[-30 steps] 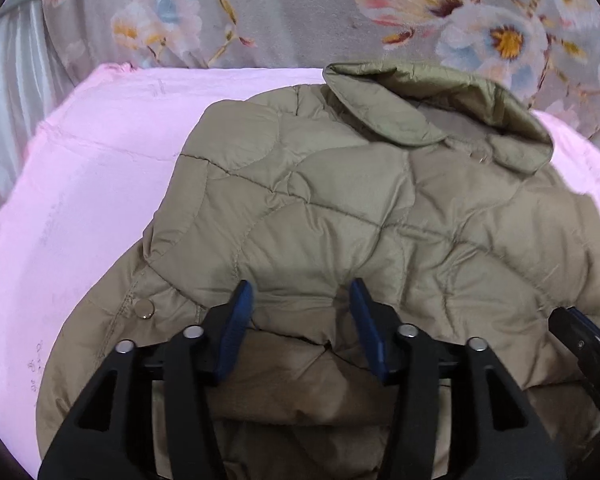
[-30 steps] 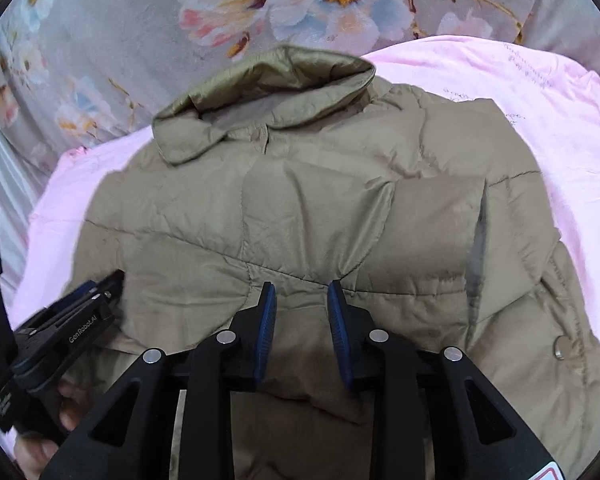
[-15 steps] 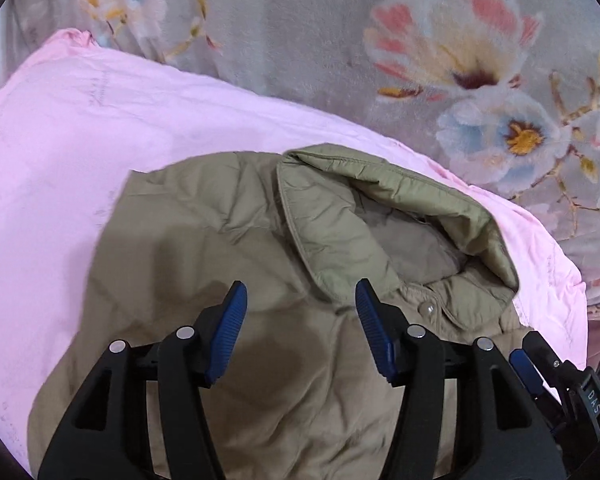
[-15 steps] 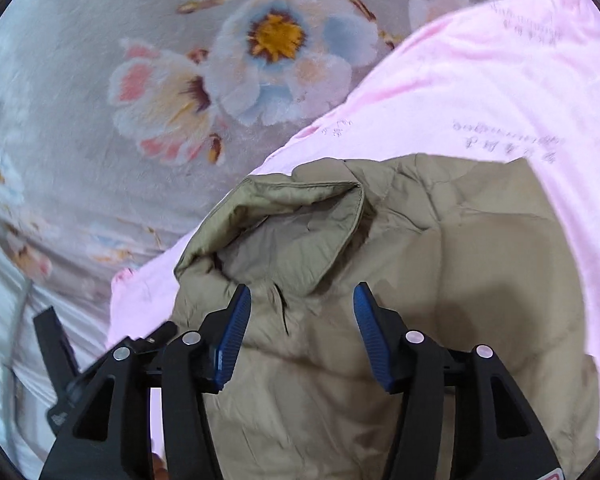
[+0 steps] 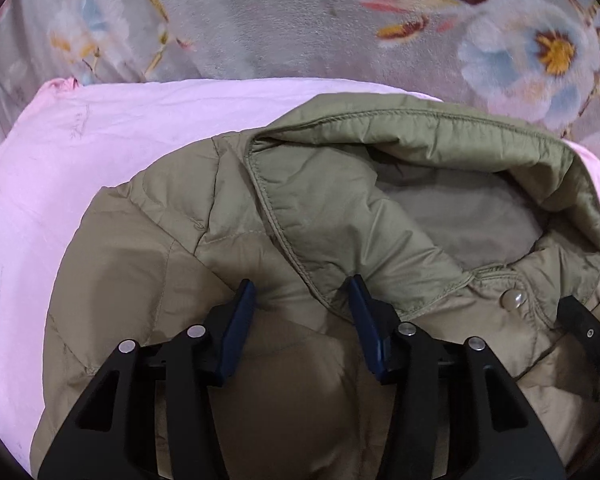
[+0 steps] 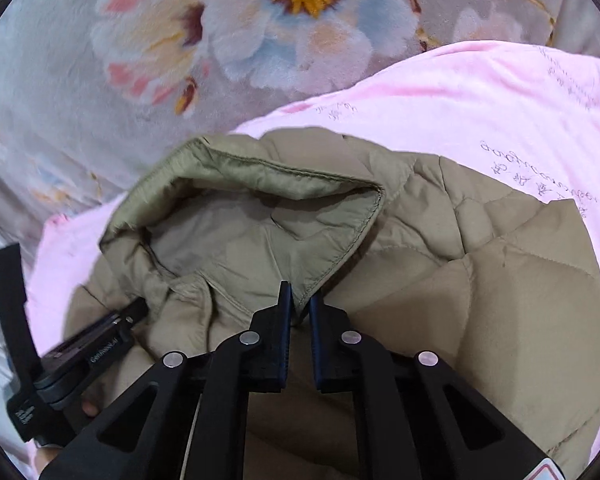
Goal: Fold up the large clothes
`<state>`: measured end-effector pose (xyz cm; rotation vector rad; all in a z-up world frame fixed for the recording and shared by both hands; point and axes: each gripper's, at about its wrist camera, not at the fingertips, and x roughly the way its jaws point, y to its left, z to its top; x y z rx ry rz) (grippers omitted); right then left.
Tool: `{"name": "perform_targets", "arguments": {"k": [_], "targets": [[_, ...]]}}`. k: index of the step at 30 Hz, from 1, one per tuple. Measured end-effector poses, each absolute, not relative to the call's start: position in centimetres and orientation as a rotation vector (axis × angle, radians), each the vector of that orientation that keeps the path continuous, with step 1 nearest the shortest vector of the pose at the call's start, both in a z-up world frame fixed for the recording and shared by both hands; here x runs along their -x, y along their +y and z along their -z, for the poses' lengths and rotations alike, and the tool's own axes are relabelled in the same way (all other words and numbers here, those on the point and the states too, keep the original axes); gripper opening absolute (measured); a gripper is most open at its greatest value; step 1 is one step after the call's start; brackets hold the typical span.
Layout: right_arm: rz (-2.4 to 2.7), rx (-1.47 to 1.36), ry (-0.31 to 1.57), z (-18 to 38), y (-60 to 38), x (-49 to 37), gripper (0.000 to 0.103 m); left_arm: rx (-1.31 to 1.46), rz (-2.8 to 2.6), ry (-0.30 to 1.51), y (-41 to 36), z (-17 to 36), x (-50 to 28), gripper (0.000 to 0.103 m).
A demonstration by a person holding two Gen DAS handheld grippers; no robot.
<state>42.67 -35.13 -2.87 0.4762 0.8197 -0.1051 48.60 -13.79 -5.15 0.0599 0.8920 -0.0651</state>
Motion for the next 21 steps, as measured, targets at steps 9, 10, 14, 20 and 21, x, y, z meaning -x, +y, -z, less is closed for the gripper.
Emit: {"name": "perform_targets", "arguments": {"k": [9,10,14,20,21], "targets": [[0.162,-0.362,0.832,4.9,-34.0,-43.8,0.004,-0.122,0.028,0.844,-14.5,5.9,-48.3,0.048],[0.157,-0.37,0.831,4.9,-34.2,-43.7,0.004,-0.115,0.03,0.843,-14.4,5.8,-48.2,0.049],[0.124,-0.435,0.843,4.5,-35.2,-42.5,0.007,-0.058,0.056,0.851,-12.8,4.6,-47.2,0.049],[0.115,-0.482,0.723,-0.2,-37.5,-38.5,0.023,0.066,0.08,0.802,-9.0,0.0,-46.8,0.058],[0.094,-0.527,0.709,-0.8,-38.1,-38.5,0.032,0.122,0.095,0.806,-8.3,-0.8,-47.3,0.06]]}}
